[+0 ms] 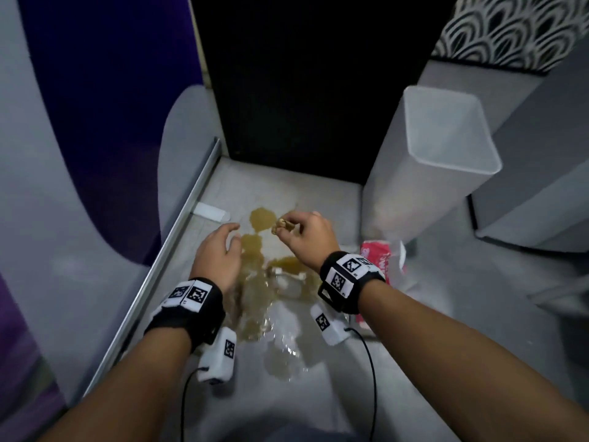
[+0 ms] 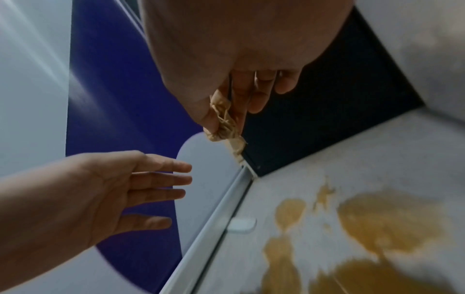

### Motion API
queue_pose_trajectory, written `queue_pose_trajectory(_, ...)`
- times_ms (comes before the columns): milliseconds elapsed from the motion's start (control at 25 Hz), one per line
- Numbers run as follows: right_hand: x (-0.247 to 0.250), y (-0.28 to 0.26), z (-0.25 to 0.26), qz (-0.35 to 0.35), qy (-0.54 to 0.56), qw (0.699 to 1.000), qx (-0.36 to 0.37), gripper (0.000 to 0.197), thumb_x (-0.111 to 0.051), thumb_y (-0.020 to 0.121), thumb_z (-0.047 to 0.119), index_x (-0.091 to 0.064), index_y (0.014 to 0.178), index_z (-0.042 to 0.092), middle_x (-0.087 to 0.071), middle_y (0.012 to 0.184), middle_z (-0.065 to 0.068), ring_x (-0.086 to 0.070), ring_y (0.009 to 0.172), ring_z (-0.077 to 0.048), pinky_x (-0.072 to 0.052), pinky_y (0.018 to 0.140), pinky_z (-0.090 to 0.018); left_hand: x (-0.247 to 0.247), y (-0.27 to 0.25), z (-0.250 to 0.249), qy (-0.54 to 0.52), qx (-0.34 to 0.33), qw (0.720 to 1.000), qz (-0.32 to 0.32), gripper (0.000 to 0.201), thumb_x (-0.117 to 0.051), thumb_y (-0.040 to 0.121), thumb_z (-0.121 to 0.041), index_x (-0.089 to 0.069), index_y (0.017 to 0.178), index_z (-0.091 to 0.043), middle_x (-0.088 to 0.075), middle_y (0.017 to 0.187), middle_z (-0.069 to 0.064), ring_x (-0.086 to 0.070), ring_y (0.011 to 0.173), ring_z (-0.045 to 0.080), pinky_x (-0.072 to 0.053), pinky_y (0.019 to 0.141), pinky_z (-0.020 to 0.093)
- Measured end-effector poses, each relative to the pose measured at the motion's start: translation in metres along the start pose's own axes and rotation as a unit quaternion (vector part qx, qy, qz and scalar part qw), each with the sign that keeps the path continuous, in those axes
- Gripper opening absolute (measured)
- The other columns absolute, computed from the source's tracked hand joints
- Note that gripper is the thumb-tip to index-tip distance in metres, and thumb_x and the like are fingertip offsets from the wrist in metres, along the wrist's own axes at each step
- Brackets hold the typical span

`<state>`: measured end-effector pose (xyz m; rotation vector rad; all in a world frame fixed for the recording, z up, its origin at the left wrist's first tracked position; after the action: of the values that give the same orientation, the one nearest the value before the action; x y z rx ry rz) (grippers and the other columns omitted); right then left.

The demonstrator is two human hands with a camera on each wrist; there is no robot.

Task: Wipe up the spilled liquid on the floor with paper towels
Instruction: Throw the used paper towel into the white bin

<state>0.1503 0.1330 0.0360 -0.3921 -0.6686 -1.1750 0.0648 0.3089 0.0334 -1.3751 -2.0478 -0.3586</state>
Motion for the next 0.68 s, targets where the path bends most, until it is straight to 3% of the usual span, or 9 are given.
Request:
queue_pose_trajectory(160,0.088,0.027,0.014,-0.128,0.036,0.991,0.028,0.006,-0.072,0.085,0.032,-0.073,0.090,0.030,-0.058,0.076,0.024,-0.053,0.082,-0.011,-0.049,0.083,-0.039,-0.006,0.032,-0.085,0.039,-0.084,0.995,0.027,0.037,-0.044,0.099,-0.024,-0.054,0.134,-0.025,-0.057,0.137,0.002,-0.048,0.129,0.021,-0.038,0.108,0.038)
queue_pose_trajectory(280,0.162,0.043,0.014,-0.221,0.070,0.972,0.037,0.007,-0.072,0.085,0.028,-0.072,0.087,0.034,-0.064,0.079,0.022,-0.058,0.086,-0.006,-0.049,0.080,-0.029,-0.026,0.045,-0.161,0.070,-0.145,0.985,0.062,0.042,-0.043,0.097,-0.024,-0.049,0.139,-0.027,-0.057,0.136,0.004,-0.048,0.129,0.022,-0.039,0.106,0.038)
queue_pose_trajectory(400,0.224,0.051,0.004,-0.295,0.069,0.952,0.038,0.007,-0.071,0.085,0.024,-0.073,0.086,0.031,-0.069,0.082,0.015,-0.062,0.085,-0.009,-0.050,0.080,-0.028,-0.056,0.043,-0.228,0.085,-0.203,0.970,0.102,0.044,-0.041,0.100,-0.026,-0.044,0.144,-0.027,-0.046,0.147,-0.001,-0.038,0.138,0.016,-0.034,0.112,0.035)
queue_pose_trajectory(560,0.271,0.046,-0.036,-0.348,0.026,0.937,-0.008,0.004,-0.072,0.085,0.025,-0.070,0.084,0.028,-0.066,0.078,0.016,-0.060,0.079,-0.012,-0.050,0.075,-0.031,-0.107,0.025,-0.288,0.127,-0.280,0.934,0.179,0.052,-0.035,0.103,-0.023,-0.027,0.154,-0.021,-0.019,0.163,-0.003,-0.011,0.150,0.011,-0.017,0.122,0.034)
queue_pose_trajectory(680,0.287,0.038,-0.064,-0.320,-0.068,0.945,-0.019,0.004,-0.071,0.086,0.026,-0.073,0.089,0.028,-0.068,0.083,0.016,-0.061,0.082,-0.016,-0.051,0.082,-0.040,-0.143,0.013,-0.305,0.188,-0.297,0.903,0.250,0.059,-0.033,0.102,-0.022,-0.012,0.158,-0.020,-0.002,0.165,0.001,0.001,0.152,0.014,-0.010,0.124,0.040)
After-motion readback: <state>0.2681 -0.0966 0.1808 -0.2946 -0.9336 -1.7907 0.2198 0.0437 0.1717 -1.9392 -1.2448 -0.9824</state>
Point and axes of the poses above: each hand's wrist, its own y-axis towards the middle knuckle, its own x-axis out of the back of the hand, z = x × y, the point moved 4 cm from there along y, towards the middle knuckle
